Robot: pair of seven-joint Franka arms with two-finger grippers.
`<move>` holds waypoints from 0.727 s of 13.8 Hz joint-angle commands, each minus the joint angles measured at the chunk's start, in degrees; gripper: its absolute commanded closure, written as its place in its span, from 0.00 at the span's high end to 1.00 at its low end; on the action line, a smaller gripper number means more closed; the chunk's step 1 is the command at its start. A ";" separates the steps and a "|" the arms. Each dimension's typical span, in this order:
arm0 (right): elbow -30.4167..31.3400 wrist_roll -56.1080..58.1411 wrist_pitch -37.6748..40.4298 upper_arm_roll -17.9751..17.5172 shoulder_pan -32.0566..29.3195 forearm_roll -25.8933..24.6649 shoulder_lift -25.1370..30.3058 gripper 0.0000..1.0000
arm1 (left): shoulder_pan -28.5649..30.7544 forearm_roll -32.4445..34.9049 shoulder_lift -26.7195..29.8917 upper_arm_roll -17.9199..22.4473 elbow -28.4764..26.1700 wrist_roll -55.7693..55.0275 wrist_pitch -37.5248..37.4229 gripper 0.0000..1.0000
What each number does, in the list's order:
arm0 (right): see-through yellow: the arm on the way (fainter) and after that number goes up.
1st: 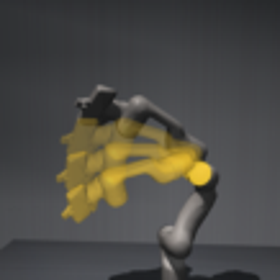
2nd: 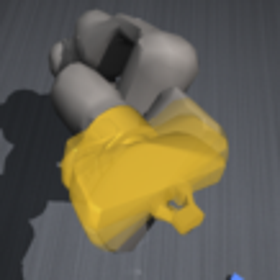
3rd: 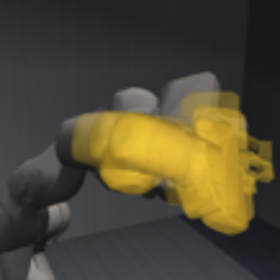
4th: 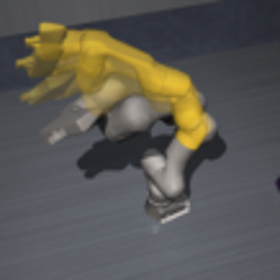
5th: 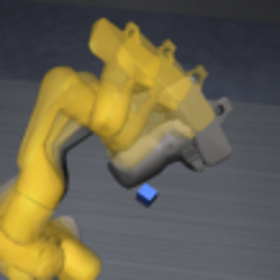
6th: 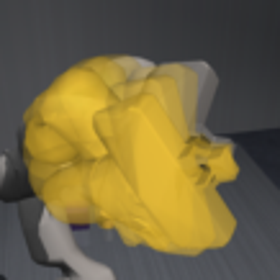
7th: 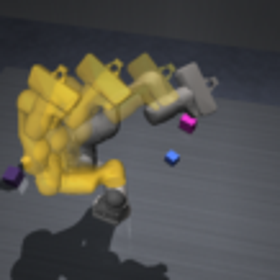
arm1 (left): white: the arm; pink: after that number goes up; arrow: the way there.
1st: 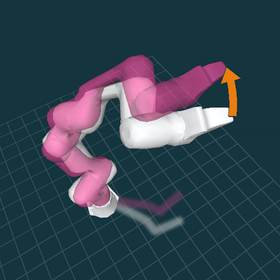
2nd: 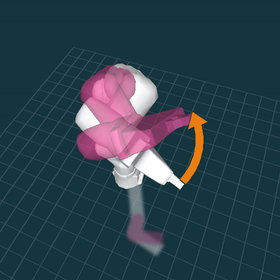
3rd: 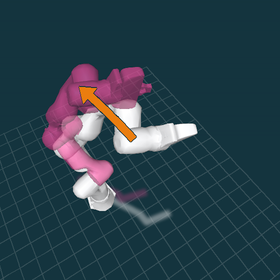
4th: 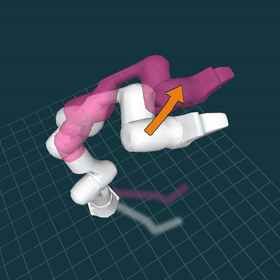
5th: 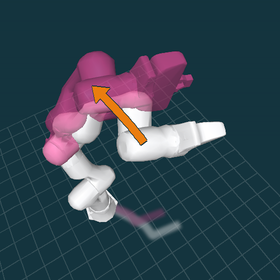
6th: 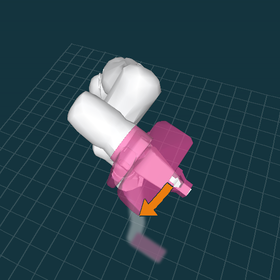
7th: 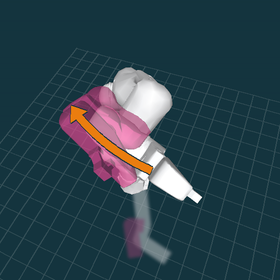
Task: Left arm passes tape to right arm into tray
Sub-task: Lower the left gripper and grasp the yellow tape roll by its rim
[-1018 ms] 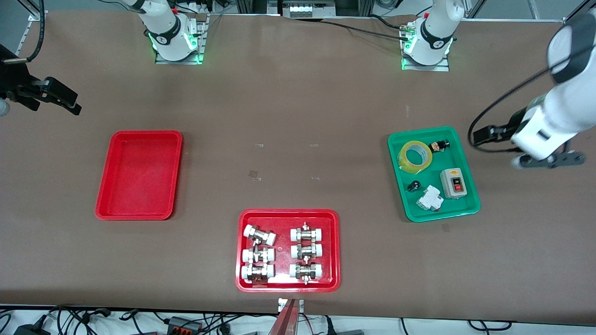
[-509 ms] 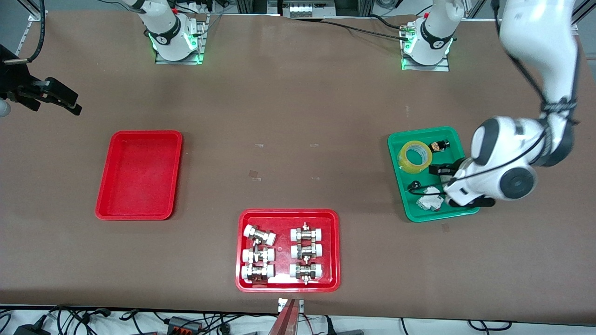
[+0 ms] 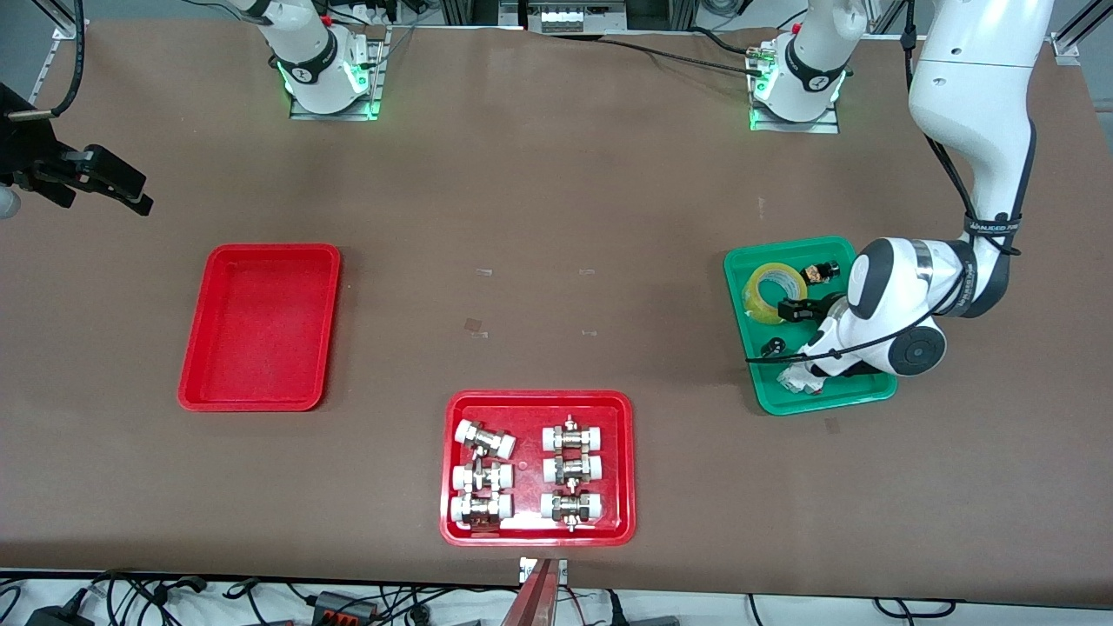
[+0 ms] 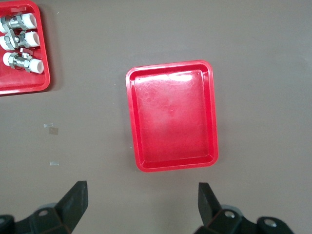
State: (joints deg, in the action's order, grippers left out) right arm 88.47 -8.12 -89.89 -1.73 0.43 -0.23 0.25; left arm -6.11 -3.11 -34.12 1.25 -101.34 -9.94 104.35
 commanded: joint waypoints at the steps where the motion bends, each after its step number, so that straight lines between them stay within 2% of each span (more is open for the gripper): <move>1: 0.39 0.73 0.16 0.06 -0.07 0.58 0.45 1.00 | -0.22 -1.20 2.56 -0.02 -3.59 -1.40 0.94 1.00; 3: 0.48 0.73 0.16 0.06 -0.07 0.58 0.45 1.00 | -0.22 -1.29 2.65 -0.28 -4.12 -2.10 1.29 0.99; 4: 0.48 0.65 0.16 0.06 -0.07 0.58 0.45 1.00 | -0.31 -1.37 2.65 -0.63 -4.56 -3.84 1.29 0.89; 6: 0.48 0.64 0.16 0.06 -0.07 0.58 0.45 1.00 | -0.31 -1.37 2.56 -2.04 -4.74 -7.97 1.20 0.83; 10: 0.56 0.64 0.16 0.06 0.01 0.49 0.45 1.00 | -0.22 -1.20 2.48 -2.30 -4.74 -8.26 0.94 0.55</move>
State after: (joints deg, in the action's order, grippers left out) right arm 88.54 -8.12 -89.88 -1.73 0.43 -0.23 0.25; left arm -6.53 -3.35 -33.67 -0.99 -103.94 -17.69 104.65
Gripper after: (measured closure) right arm 0.000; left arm 0.304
